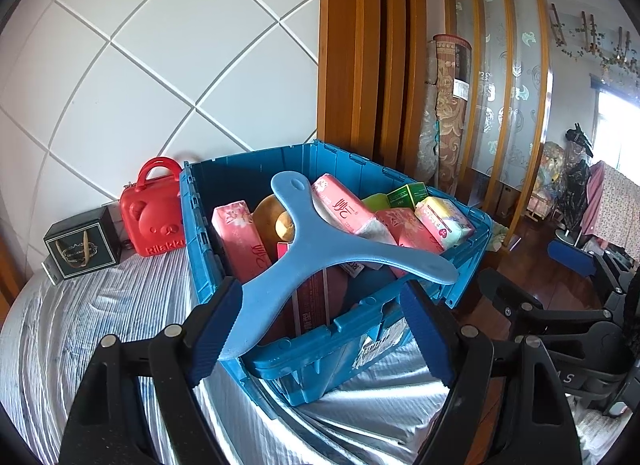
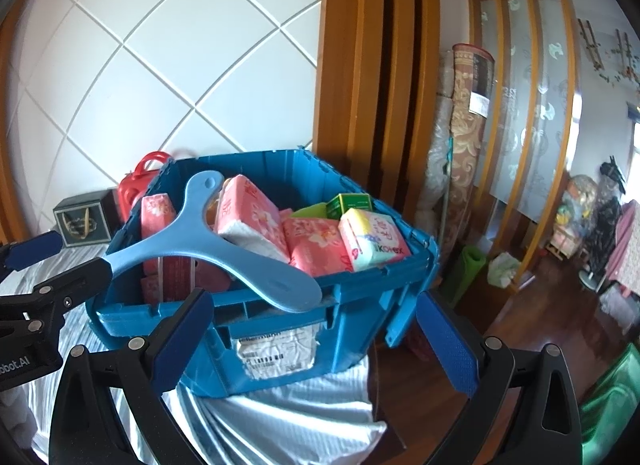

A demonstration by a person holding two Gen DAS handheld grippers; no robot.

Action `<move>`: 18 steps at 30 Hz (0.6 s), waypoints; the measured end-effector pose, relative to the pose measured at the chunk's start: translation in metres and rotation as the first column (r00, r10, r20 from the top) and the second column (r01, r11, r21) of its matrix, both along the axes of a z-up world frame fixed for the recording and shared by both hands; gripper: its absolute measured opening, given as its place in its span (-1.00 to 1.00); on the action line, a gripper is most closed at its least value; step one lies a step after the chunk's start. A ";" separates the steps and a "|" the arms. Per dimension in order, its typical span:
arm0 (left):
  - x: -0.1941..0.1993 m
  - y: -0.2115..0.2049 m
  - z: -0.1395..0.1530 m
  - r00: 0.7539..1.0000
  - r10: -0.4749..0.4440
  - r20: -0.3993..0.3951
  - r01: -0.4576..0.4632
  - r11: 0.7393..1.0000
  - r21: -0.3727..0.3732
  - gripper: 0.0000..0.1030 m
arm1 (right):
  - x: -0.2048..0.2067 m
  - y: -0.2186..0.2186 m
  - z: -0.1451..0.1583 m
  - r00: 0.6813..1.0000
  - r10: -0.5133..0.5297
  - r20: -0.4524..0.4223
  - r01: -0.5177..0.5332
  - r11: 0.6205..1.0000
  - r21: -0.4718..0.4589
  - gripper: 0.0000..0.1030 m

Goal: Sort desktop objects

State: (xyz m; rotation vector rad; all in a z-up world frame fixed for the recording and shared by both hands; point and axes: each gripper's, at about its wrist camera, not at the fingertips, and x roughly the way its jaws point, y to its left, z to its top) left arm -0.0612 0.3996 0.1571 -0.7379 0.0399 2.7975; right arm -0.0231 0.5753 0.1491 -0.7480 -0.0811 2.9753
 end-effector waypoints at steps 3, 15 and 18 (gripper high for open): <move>0.000 0.000 0.000 1.000 -0.008 0.002 0.008 1.000 0.001 0.58 | -0.001 0.000 -0.001 1.000 0.002 0.003 -0.002 1.000 -0.003 1.00; -0.003 0.003 0.001 0.999 -0.032 0.007 0.032 0.999 0.008 0.58 | -0.004 0.002 -0.003 1.000 -0.004 0.008 0.004 1.000 -0.006 1.00; -0.004 0.005 0.001 0.999 -0.040 0.010 0.040 0.999 0.007 0.58 | -0.005 0.003 -0.004 1.000 -0.001 0.012 0.001 1.000 -0.011 1.00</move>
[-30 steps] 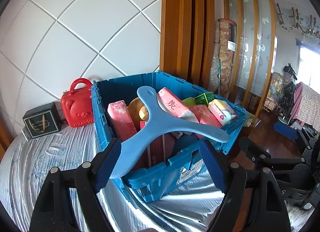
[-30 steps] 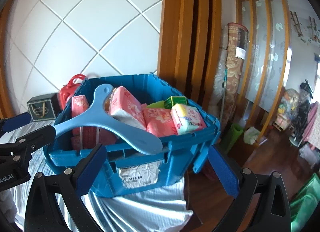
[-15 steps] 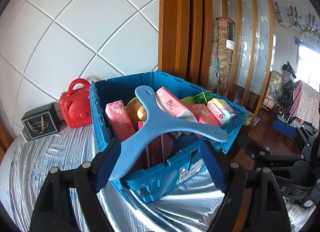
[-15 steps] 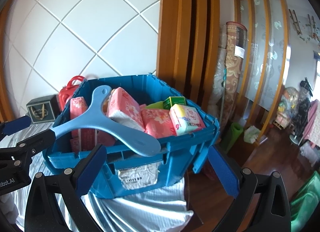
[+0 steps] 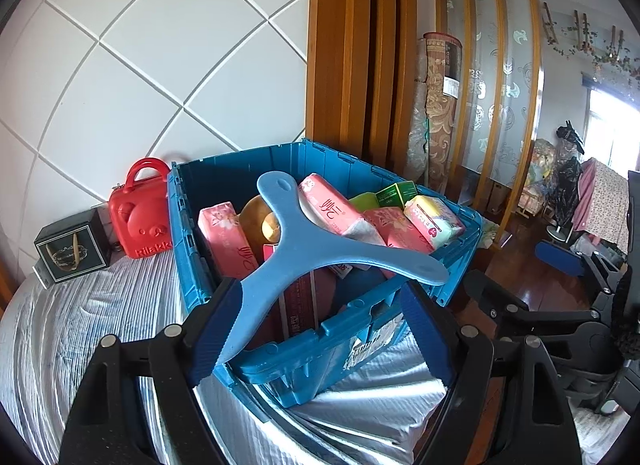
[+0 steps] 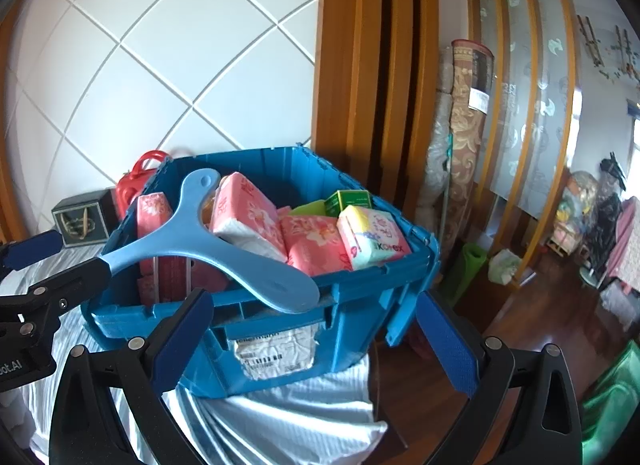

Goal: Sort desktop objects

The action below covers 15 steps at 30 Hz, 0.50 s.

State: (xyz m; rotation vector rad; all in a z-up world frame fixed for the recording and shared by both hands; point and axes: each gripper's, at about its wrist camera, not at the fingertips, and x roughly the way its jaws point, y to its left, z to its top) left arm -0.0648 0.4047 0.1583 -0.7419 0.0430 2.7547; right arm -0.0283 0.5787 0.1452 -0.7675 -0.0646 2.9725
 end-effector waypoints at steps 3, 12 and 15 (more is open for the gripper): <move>0.000 0.001 0.000 1.000 0.000 0.000 0.000 1.000 -0.002 0.57 | -0.001 0.000 -0.001 1.000 -0.001 0.003 0.001 1.000 -0.002 1.00; -0.005 0.005 -0.003 1.000 -0.008 0.009 0.008 1.000 0.000 0.58 | -0.004 0.005 -0.003 1.000 -0.009 0.007 0.009 1.000 -0.007 1.00; -0.005 0.008 -0.002 1.000 -0.013 0.003 0.013 1.000 -0.006 0.57 | -0.004 0.006 -0.004 1.000 -0.009 0.009 0.009 1.000 -0.008 1.00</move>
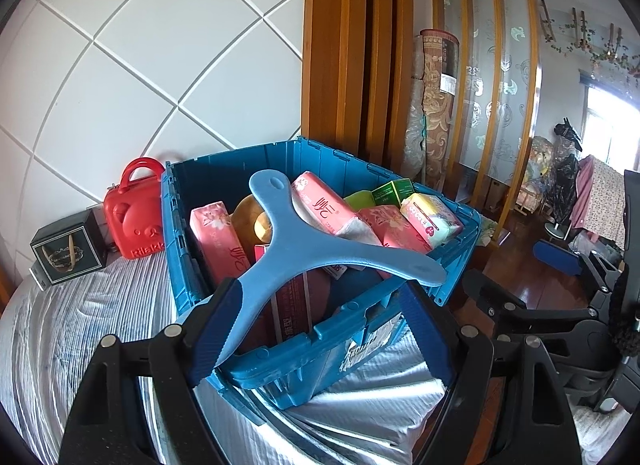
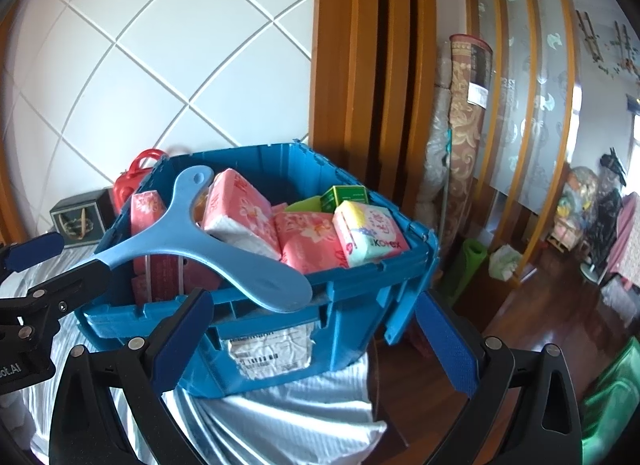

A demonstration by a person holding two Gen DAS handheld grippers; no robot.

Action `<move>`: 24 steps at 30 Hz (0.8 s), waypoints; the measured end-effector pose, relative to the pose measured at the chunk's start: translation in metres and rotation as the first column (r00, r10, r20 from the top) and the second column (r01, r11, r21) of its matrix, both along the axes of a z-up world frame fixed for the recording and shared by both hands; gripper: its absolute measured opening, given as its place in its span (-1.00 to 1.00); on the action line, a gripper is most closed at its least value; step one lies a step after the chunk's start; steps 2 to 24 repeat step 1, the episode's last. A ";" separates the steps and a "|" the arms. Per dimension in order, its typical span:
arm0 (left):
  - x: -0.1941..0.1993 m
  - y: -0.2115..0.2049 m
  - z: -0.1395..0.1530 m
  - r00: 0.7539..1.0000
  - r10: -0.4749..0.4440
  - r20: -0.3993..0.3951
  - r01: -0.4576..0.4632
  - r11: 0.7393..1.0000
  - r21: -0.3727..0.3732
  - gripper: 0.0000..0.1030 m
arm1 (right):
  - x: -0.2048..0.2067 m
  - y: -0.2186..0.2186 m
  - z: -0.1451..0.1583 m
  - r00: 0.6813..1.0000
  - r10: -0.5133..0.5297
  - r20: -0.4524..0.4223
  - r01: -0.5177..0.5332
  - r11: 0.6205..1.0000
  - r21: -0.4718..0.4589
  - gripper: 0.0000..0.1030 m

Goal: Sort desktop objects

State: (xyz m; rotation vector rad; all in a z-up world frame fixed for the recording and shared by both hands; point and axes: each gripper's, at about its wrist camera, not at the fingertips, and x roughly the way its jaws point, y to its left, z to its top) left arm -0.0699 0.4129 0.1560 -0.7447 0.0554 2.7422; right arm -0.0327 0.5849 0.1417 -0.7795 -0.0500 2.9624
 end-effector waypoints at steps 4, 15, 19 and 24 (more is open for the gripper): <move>0.000 0.000 0.000 1.000 -0.002 -0.002 0.002 1.000 -0.003 0.57 | -0.001 0.000 0.000 1.000 0.001 0.001 -0.001 1.000 -0.001 1.00; 0.000 0.000 0.000 1.000 -0.002 -0.002 0.002 1.000 -0.003 0.57 | -0.001 0.000 0.000 1.000 0.001 0.001 -0.001 1.000 -0.001 1.00; 0.000 0.000 0.000 1.000 -0.002 -0.002 0.002 1.000 -0.003 0.57 | -0.001 0.000 0.000 1.000 0.001 0.001 -0.001 1.000 -0.001 1.00; 0.000 0.000 0.000 1.000 -0.002 -0.002 0.002 1.000 -0.003 0.57 | -0.001 0.000 0.000 1.000 0.001 0.001 -0.001 1.000 -0.001 1.00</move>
